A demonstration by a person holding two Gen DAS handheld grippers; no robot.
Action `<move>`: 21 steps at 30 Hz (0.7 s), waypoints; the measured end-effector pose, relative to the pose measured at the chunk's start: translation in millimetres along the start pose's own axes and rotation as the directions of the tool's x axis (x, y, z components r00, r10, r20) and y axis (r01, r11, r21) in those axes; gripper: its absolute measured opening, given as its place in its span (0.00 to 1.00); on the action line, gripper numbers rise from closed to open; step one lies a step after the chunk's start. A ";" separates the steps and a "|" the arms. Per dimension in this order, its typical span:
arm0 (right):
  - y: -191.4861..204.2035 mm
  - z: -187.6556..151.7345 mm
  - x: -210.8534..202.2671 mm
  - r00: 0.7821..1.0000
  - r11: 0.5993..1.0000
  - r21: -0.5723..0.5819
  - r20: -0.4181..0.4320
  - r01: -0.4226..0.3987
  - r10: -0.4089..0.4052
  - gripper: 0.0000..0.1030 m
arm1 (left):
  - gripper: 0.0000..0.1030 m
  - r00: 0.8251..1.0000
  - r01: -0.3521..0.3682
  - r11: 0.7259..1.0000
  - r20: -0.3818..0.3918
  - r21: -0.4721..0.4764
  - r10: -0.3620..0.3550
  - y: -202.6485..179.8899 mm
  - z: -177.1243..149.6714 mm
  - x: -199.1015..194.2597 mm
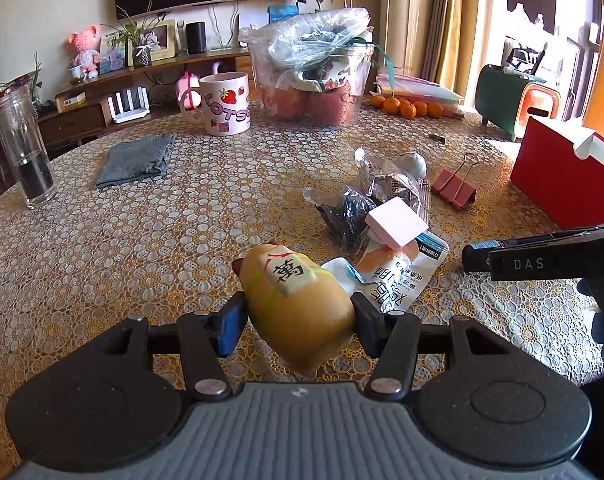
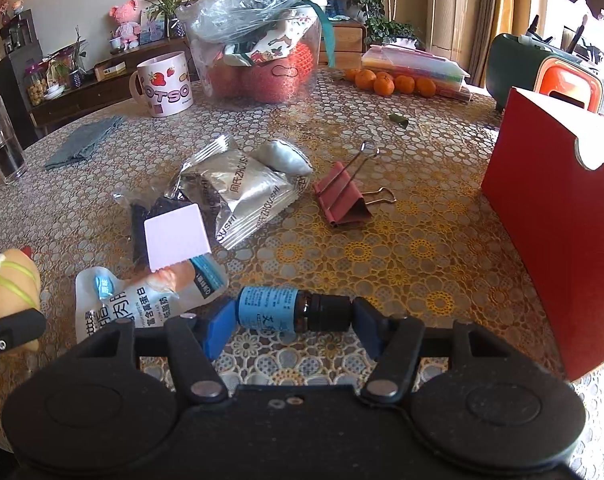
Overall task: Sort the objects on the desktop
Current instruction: 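Close left tool on the yellow figurine while right tool grasps the blue-labelled bottle, then carry the figurine in left tool while right tool carries the bottle over the red box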
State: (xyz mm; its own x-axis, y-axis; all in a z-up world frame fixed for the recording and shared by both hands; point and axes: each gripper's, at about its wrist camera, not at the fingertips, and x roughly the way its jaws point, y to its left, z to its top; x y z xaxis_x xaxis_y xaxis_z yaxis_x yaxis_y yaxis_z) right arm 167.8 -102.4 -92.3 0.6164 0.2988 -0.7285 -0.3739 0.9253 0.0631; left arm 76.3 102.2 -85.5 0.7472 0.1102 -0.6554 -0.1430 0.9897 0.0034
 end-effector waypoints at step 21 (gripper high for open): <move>-45.6 -11.6 -48.1 0.999 0.999 0.039 0.045 -0.010 0.008 0.60 | 0.54 0.997 0.071 0.996 0.027 0.061 -0.072 -57.2 16.3 -27.1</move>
State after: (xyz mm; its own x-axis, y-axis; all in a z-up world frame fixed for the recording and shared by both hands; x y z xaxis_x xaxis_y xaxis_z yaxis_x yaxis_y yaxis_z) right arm 147.2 -161.7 -68.0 0.6438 0.3166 -0.6966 -0.3528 0.9307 0.0969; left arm 74.8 44.0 -55.7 0.7729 0.0407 -0.6333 -0.0499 0.9987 0.0032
